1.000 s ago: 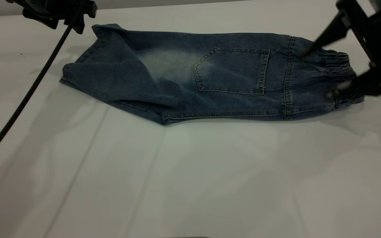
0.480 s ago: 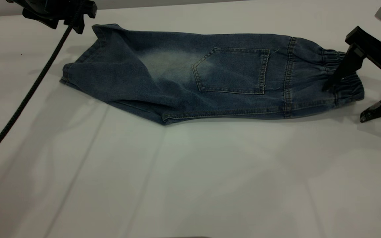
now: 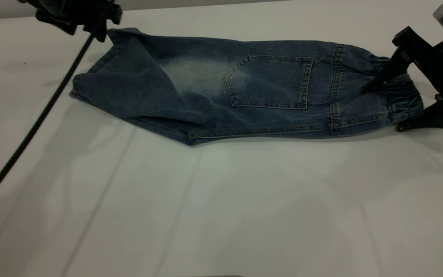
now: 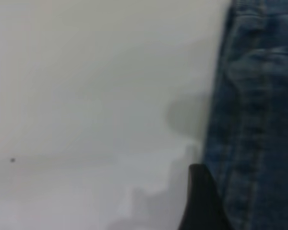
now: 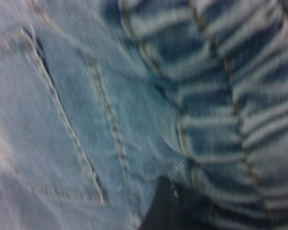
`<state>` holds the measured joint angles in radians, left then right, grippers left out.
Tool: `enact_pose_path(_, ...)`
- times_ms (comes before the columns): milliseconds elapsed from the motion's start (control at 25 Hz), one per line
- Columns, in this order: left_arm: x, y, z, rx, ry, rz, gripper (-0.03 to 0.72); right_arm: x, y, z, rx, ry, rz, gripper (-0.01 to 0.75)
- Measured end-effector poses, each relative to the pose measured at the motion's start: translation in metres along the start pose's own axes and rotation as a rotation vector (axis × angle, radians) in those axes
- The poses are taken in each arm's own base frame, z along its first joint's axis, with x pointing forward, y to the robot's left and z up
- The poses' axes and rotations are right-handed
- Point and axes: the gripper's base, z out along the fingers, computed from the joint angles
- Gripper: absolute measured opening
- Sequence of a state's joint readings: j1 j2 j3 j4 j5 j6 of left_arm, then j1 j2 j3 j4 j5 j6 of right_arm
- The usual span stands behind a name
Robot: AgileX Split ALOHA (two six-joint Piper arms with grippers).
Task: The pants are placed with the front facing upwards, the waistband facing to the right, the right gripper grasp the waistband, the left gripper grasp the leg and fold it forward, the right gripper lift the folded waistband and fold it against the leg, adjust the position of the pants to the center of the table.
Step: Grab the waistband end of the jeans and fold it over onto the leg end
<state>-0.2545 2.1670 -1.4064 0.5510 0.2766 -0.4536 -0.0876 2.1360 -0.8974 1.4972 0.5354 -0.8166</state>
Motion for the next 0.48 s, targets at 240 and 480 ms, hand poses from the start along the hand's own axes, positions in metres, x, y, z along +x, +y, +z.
enact_pose_path(240,0.002,-0.033,-0.003,0.031,0.022,0.109,0.43,-0.002,-0.001,0.001,0.004,-0.018,-0.026,0.277)
enact_pose_path(480,0.018,-0.084,0.002,0.078,0.087,0.233,0.43,-0.002,0.005,-0.001,-0.028,-0.011,-0.102,0.074)
